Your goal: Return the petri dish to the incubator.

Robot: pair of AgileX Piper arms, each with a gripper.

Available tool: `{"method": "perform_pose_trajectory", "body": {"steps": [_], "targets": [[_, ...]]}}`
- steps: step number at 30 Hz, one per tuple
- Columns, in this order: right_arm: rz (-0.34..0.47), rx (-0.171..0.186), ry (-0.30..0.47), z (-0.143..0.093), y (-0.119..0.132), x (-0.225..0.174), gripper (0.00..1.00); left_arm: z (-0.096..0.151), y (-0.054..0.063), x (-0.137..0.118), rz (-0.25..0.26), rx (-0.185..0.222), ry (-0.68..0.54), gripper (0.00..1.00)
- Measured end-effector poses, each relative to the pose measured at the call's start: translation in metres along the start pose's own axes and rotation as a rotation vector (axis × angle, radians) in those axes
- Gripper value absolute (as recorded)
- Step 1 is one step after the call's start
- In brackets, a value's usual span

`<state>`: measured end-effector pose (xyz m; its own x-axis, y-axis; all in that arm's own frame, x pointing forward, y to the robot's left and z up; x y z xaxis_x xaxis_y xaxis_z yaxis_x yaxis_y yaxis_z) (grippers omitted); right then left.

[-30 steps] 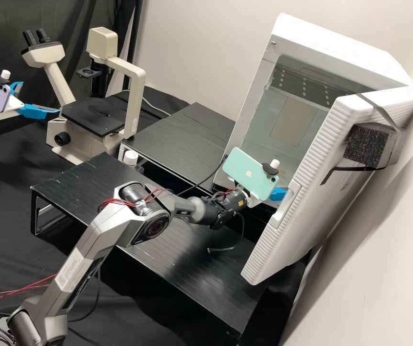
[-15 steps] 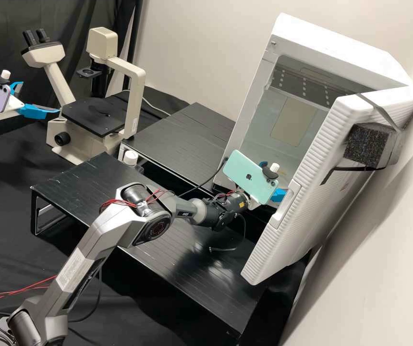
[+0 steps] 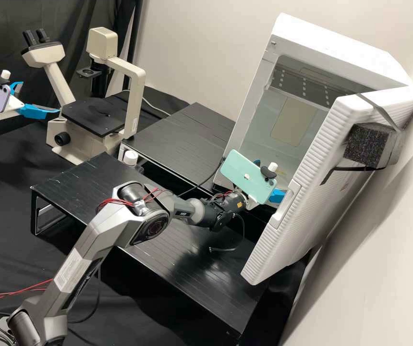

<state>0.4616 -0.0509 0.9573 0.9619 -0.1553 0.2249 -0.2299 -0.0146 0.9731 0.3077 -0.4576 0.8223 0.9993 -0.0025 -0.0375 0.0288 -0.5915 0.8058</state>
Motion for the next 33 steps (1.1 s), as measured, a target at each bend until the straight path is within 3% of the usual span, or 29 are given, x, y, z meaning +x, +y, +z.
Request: {"method": "perform_pose_trajectory", "body": {"steps": [4,10,17,23,27,33], "targets": [[0.005,-0.021,-0.001,0.001,0.009,-0.013,1.0,0.0,0.0,0.0,0.0,0.0,0.0,1.0],[0.043,0.012,-0.008,0.007,0.028,-0.041,1.0,0.0,0.0,0.0,0.0,0.0,0.0,1.0],[0.138,0.049,0.088,0.005,0.041,-0.1,1.0,0.0,0.0,0.0,0.0,0.0,0.0,1.0],[0.186,0.078,0.191,-0.001,0.024,-0.167,1.0,0.0,0.0,0.0,0.0,0.0,0.0,1.0],[0.136,0.099,0.176,-0.003,0.005,-0.204,1.0,0.0,0.0,0.0,0.0,0.0,0.0,1.0],[0.048,0.228,0.178,-0.008,-0.015,-0.249,1.0,0.0,0.0,0.0,0.0,0.0,0.0,1.0]]}}
